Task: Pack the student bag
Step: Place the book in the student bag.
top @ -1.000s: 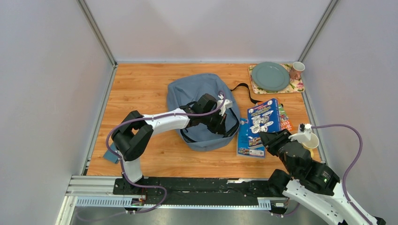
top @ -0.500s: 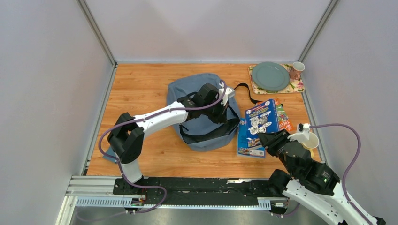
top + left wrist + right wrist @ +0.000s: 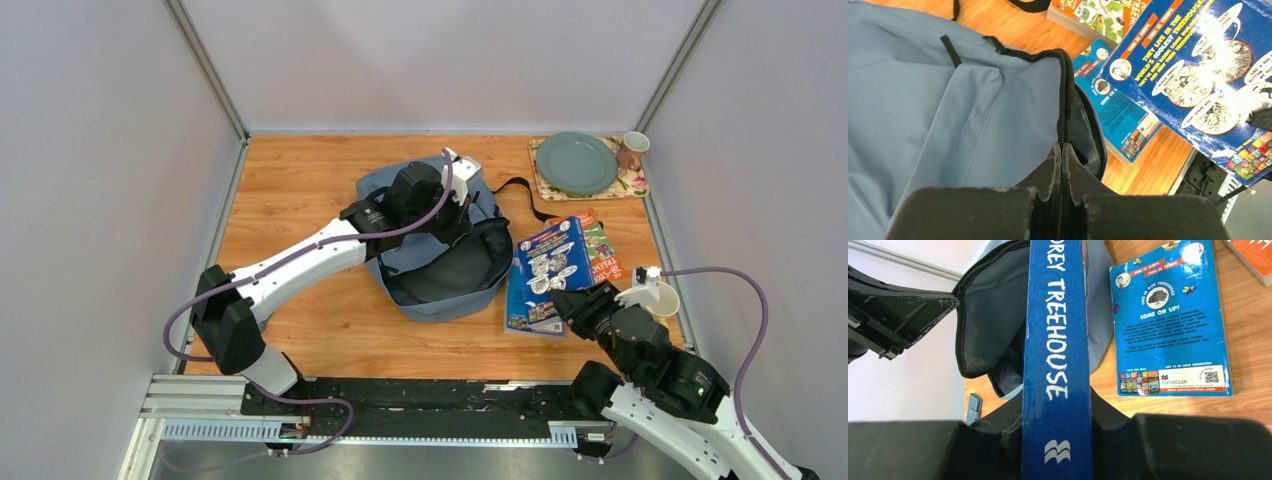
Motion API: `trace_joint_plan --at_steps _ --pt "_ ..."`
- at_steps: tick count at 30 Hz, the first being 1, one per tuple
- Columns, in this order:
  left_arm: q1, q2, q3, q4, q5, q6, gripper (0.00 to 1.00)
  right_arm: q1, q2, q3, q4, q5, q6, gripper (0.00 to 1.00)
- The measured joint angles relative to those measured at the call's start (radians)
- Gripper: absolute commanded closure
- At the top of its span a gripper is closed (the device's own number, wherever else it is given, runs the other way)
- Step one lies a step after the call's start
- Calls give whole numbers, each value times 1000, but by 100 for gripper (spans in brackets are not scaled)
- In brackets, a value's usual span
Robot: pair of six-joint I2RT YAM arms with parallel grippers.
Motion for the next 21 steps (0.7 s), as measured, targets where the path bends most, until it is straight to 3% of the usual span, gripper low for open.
trace_joint_plan --at_steps 4,13,21 --pt "0 -54 -60 21 -33 0 100 0 -2 2 3 -27 -19 100" --pt "0 -86 -81 31 -94 -2 100 -1 125 5 76 -248 -41 100" --pt "3 -117 -85 33 -141 -12 100 -1 96 -34 170 -372 19 100"
